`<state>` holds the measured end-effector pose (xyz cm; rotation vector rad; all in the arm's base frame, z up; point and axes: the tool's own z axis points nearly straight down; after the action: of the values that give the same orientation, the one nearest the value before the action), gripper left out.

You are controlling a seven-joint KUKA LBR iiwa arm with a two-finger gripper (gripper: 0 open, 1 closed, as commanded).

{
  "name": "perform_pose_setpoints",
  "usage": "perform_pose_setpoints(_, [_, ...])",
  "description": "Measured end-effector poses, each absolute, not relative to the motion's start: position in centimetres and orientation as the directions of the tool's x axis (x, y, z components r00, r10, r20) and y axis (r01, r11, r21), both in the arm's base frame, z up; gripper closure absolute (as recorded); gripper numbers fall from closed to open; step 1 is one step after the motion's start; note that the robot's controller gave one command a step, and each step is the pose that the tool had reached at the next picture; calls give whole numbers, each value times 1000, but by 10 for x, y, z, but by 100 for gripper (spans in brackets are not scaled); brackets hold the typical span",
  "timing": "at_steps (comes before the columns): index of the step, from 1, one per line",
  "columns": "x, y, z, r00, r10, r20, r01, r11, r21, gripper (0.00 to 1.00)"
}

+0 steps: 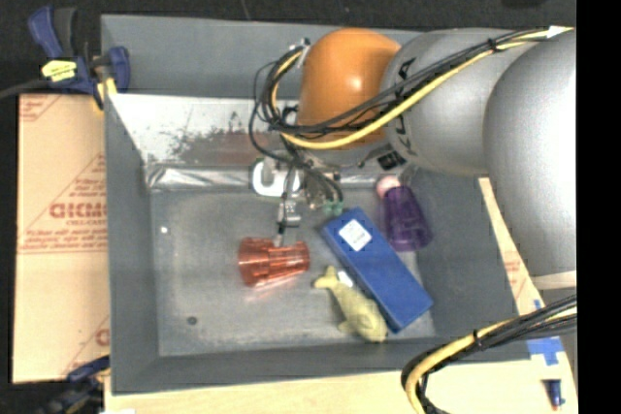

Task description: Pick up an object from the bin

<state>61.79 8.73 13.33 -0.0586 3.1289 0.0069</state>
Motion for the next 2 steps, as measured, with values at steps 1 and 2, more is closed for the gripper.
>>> perform_pose_setpoints(1, [569, 72, 121, -966, 258, -9, 258, 966, 6, 0])
perform_pose_setpoints(2, [553, 75, 114, -918, 395, -12, 395, 918, 9, 0])
